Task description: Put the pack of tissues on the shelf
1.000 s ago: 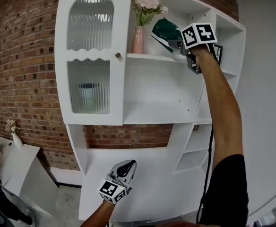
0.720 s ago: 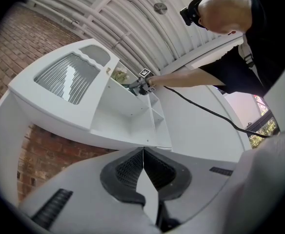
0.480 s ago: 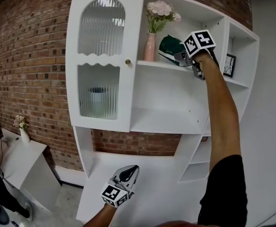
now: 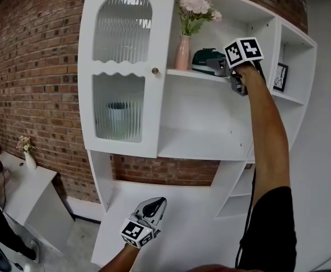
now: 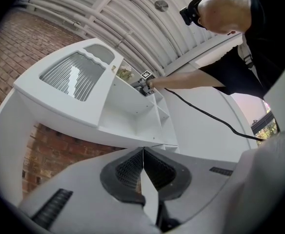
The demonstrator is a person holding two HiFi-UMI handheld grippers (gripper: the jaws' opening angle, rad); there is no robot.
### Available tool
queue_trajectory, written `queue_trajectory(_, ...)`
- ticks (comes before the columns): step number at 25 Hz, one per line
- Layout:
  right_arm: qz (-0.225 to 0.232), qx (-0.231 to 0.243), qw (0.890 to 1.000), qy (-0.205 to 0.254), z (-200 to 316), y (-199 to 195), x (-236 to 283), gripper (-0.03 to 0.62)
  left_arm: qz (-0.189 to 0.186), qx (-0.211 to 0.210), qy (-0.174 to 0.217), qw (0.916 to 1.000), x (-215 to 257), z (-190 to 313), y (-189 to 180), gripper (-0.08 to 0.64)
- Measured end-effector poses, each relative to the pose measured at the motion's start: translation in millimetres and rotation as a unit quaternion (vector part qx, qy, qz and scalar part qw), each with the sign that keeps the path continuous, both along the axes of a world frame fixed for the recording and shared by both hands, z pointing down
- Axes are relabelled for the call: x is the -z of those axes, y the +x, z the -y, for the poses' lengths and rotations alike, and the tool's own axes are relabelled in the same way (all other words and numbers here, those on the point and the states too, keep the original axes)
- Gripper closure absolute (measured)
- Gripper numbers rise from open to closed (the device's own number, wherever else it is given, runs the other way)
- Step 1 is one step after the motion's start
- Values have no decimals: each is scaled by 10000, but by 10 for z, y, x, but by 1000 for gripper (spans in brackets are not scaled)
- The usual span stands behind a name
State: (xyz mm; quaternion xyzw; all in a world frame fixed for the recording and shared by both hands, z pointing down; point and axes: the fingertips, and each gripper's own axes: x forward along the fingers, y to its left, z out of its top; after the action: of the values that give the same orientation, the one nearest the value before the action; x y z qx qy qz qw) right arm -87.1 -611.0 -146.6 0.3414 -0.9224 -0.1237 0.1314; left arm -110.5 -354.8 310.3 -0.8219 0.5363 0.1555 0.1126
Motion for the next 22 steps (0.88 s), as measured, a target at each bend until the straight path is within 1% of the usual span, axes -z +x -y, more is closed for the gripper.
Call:
queue_trajectory(2, 288, 104, 9992, 257, -64, 36, 102, 227, 3, -74, -17, 10000, -17, 24, 32, 558)
queue_trajectory(5, 638, 135, 9944, 836, -210, 102, 274, 227, 39, -205, -31, 9998, -39, 48, 104, 558)
queue_trajectory(10, 945, 219, 9847, 1446, -599, 254, 371, 242, 125, -406, -2, 9991, -20, 11, 174, 558)
queue_trajectory(11, 975, 213, 9827, 1557, -676, 296, 367, 270, 137, -438, 16, 9989, -7, 3, 179, 558)
queue_trajectory(15, 985, 209, 9779, 1835, -972, 435, 190, 463, 128, -551, 77, 9984, 44, -48, 190, 558)
queue_trajectory(17, 890, 292, 9779, 1871, -1118, 459, -8, 506, 116, -603, 132, 9980, 91, -90, 192, 558)
queue_trajectory(20, 768, 421, 9783, 1878, -1342, 467, -386, 548, 78, -644, 287, 9975, 223, -177, 165, 558)
queue_trajectory(22, 784, 495, 9791, 1813, -1497, 476, -679, 565, 42, -652, 366, 9972, 345, -269, 138, 558)
